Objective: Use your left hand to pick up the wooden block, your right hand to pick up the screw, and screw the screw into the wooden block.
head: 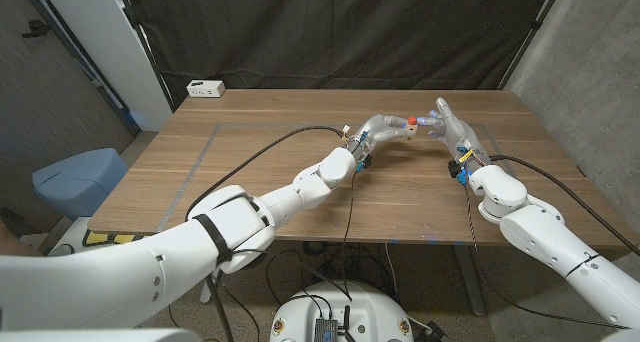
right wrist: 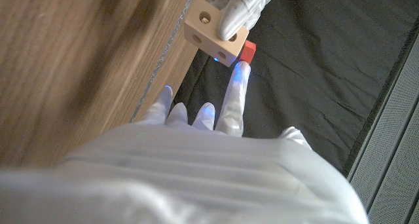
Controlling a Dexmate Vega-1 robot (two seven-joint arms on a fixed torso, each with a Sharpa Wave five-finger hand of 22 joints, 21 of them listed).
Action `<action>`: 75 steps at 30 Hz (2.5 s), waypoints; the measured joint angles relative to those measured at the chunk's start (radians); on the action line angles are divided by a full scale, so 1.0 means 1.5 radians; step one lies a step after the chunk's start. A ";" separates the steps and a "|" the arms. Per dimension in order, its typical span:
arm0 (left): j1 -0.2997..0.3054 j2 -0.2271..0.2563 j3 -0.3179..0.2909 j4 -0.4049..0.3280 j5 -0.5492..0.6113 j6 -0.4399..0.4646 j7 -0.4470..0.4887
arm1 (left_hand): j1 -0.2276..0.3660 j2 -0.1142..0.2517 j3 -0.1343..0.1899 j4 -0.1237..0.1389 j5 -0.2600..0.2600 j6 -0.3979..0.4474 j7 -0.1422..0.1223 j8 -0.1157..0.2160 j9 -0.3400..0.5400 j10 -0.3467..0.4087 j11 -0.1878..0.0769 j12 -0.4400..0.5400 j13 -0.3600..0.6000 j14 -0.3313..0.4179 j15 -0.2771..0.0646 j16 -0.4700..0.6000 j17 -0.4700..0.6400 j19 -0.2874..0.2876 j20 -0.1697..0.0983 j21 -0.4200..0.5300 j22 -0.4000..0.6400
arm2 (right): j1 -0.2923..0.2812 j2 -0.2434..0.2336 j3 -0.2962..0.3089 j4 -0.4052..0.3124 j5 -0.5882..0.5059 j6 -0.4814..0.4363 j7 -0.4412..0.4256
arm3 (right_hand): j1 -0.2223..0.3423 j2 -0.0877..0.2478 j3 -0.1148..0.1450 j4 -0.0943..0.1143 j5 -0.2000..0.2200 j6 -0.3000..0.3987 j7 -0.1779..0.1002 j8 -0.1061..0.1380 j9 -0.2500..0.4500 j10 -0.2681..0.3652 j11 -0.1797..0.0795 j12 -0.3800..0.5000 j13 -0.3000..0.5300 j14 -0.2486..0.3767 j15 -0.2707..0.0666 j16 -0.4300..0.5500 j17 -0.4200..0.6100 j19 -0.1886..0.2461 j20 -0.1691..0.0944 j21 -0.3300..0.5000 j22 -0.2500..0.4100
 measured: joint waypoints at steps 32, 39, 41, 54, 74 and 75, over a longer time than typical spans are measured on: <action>-0.028 -0.026 0.012 0.067 -0.018 -0.016 -0.008 | 0.000 0.000 0.000 0.000 0.000 0.000 0.000 0.000 0.000 0.000 0.000 0.000 0.000 0.000 0.000 0.000 0.000 0.000 0.000 0.000 0.000 | -0.005 0.000 0.001 -0.003 -0.001 0.003 0.009 | 0.000 0.000 0.000 0.000 0.000 0.022 0.003 -0.001 0.001 0.028 0.015 0.005 0.000 0.013 -0.005 0.000 0.000 0.008 0.000 0.000 0.000; -0.030 -0.027 0.015 0.069 -0.018 -0.017 -0.006 | 0.000 0.000 0.000 0.000 0.000 0.000 0.000 0.000 0.000 0.000 0.000 0.000 0.000 0.000 0.000 0.000 0.000 0.000 0.000 0.000 0.000 | -0.013 0.000 0.010 -0.007 -0.001 0.003 -0.008 | 0.003 0.002 -0.002 -0.002 0.000 0.015 0.009 -0.009 0.001 0.028 0.022 0.002 0.000 0.017 -0.001 0.000 0.000 0.027 -0.001 0.000 0.000; -0.030 -0.027 0.015 0.069 -0.018 -0.018 -0.005 | 0.000 0.000 0.000 0.000 0.000 0.000 0.000 0.000 0.000 0.000 0.000 0.000 0.000 0.000 0.000 0.000 0.000 0.000 0.000 0.000 0.000 | -0.017 0.000 0.013 -0.010 -0.001 0.003 -0.008 | 0.006 -0.001 -0.002 -0.002 0.000 0.013 0.007 -0.014 0.001 0.028 0.022 0.002 0.000 0.018 0.000 0.000 0.000 0.027 -0.001 0.003 0.000; -0.023 -0.021 0.017 0.054 -0.017 -0.020 -0.002 | 0.000 0.000 0.000 0.000 0.000 0.000 0.000 0.000 0.000 0.000 0.000 0.000 0.000 0.000 0.000 0.000 0.000 0.000 0.000 0.000 0.000 | -0.023 -0.001 0.020 -0.015 -0.002 -0.008 -0.033 | 0.006 -0.001 0.001 -0.005 0.000 -0.064 -0.002 -0.043 0.002 -0.007 0.041 -0.010 0.000 0.012 0.012 -0.001 0.002 0.032 0.008 -0.001 0.000; -0.016 -0.014 0.015 0.034 -0.004 -0.022 0.005 | 0.000 0.000 0.000 0.000 0.000 0.000 0.000 0.000 0.000 0.000 0.000 0.000 0.000 0.000 0.000 0.000 0.003 0.000 0.000 0.000 0.000 | -0.014 -0.009 0.020 -0.004 0.006 -0.007 0.012 | -0.003 -0.010 -0.014 0.005 0.000 -0.186 -0.026 -0.050 0.003 -0.096 0.050 -0.015 0.000 -0.041 0.026 -0.009 0.005 -0.017 0.005 -0.008 0.000; -0.016 -0.014 0.015 0.034 -0.004 -0.023 0.005 | 0.000 0.000 0.000 0.000 0.000 0.000 0.000 0.000 0.000 0.000 0.000 0.000 0.000 0.000 0.000 0.000 0.003 0.000 0.000 0.000 0.000 | -0.010 -0.010 0.016 0.000 0.007 -0.006 0.015 | -0.003 -0.010 -0.015 0.006 0.000 -0.191 -0.025 -0.050 0.003 -0.100 0.051 -0.016 0.000 -0.043 0.028 -0.009 0.005 -0.017 0.005 -0.008 0.000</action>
